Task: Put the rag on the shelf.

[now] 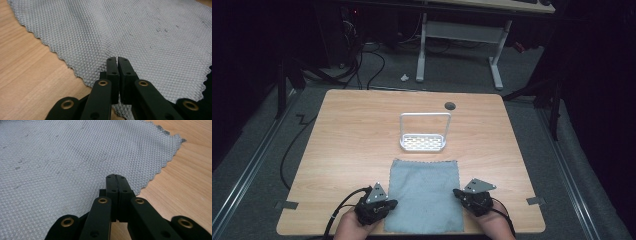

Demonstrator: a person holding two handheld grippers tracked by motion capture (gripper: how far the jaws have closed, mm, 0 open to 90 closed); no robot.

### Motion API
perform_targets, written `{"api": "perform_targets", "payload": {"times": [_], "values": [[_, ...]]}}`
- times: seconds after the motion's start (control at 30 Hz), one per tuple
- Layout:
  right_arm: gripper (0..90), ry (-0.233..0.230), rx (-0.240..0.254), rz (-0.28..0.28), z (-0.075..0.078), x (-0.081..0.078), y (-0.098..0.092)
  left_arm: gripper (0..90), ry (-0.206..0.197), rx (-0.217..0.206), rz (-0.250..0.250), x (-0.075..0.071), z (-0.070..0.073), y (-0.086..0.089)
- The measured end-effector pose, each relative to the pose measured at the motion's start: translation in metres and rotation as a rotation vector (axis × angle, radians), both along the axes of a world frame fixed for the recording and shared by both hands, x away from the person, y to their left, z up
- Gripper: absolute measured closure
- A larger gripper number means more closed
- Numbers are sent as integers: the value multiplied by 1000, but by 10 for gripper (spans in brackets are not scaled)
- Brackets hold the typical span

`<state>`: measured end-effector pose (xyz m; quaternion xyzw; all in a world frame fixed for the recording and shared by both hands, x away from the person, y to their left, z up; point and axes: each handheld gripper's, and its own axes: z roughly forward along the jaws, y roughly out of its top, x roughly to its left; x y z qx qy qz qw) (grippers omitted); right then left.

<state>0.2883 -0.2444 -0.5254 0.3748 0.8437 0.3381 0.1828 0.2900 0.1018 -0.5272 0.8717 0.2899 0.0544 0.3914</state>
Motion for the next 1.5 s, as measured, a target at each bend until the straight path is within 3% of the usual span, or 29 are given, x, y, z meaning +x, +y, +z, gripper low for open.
{"api": "perform_targets", "payload": {"times": [0.27, 0.37, 0.43, 0.5, 0.53, 0.6, 0.7, 0.87, 0.93, 1.17, 1.43, 1.47, 1.5], "values": [[898, 15, 13, 14, 1, -16, -5, 869, 31, 4, -71, -21, 2, 0], [868, 2, 31, 11, 2, -19, -6, 843, 25, 11, -66, -20, 3, 1], [861, -4, 45, 5, 3, -18, -7, 811, 20, -5, -41, -16, 4, 5], [841, -17, 69, -18, 5, -15, -9, 773, -3, -30, 31, -5, 5, 13], [841, -17, 69, -18, 5, -15, -9, 758, -3, -30, 31, -5, 5, 13], [820, -24, 81, -31, 4, -13, -12, 720, -22, -38, 91, 6, 3, 18], [810, -26, 92, -37, 5, -13, -16, 704, -8, -61, 179, 26, 0, 22], [792, -28, 98, -36, 5, -13, -19, 673, -71, -34, 266, 55, 0, 9], [788, -27, 101, -39, 5, -12, -20, 657, -80, -8, 277, 64, -1, 3], [779, -30, 97, -41, 5, -12, -19, 667, -68, 2, 282, 81, -1, -5], [751, -36, 120, -76, 5, -6, -19, 803, -91, -11, 284, 82, -7, -12], [735, -33, 135, -88, 6, -2, -18, 833, -94, -9, 281, 81, -7, -13], [704, -43, 119, -107, 7, 9, -13, 878, -92, -11, 276, 81, -7, -13]]}}
